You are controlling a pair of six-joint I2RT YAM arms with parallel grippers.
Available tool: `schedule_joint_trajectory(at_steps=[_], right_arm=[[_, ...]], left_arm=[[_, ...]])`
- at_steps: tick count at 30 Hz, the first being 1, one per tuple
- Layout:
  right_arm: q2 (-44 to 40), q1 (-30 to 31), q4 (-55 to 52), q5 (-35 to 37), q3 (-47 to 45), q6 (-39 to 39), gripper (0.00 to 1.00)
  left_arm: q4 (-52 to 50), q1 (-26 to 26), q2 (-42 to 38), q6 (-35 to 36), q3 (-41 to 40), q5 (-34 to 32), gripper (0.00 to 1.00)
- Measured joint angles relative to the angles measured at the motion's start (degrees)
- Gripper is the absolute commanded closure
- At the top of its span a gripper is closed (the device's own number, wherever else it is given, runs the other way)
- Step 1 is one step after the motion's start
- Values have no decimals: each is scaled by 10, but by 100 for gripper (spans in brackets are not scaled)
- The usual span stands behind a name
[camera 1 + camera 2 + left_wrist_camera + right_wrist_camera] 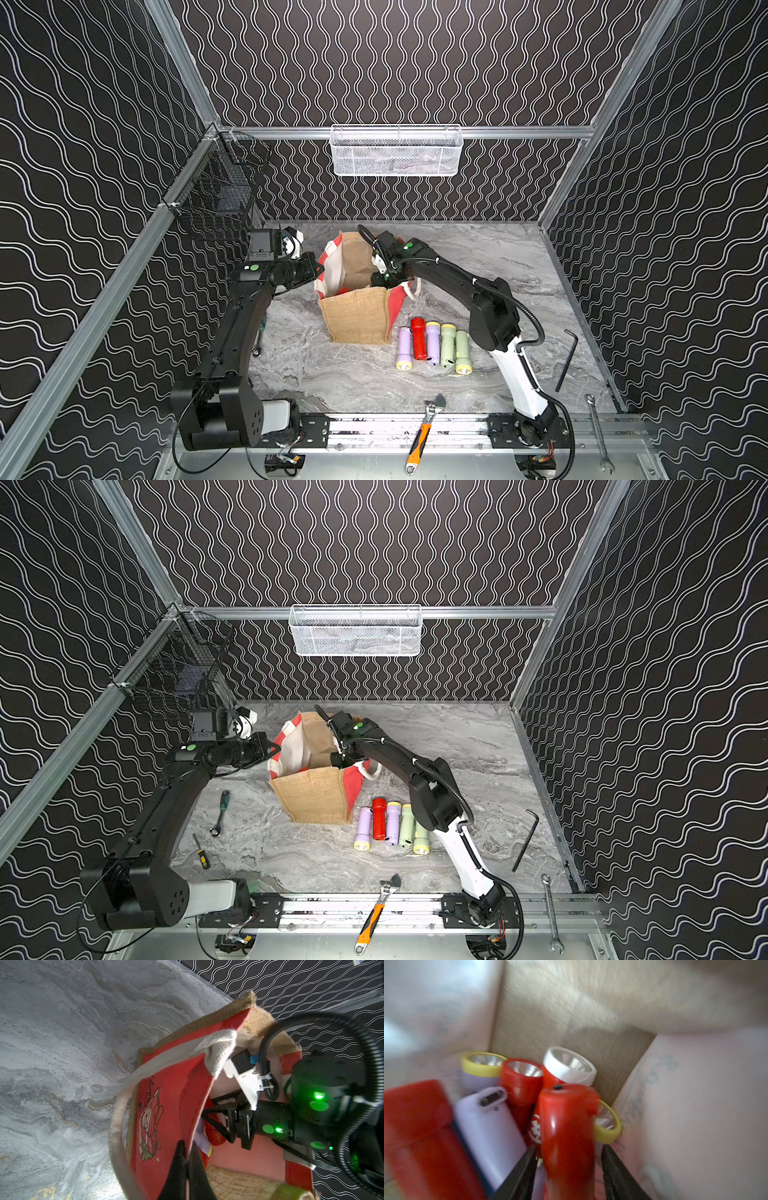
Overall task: Put the flashlights into the tote bags
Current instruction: Place the flashlight in the canvas bag, then pick up the flashlight from the center of the board.
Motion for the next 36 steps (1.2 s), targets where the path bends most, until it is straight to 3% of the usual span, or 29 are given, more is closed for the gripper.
schedule_joint_trajectory(at_steps=[17, 31, 36], right_arm=[[-97, -16, 0, -51, 41, -19, 34], [-348, -52, 167, -2, -214, 5, 32], [-435, -73, 172, 45, -276, 20, 33]], left_arm=[[5, 0, 1, 0, -2, 2, 100], [13, 0, 14, 0, -2, 10, 100], [12, 0, 10, 0, -2, 5, 100]])
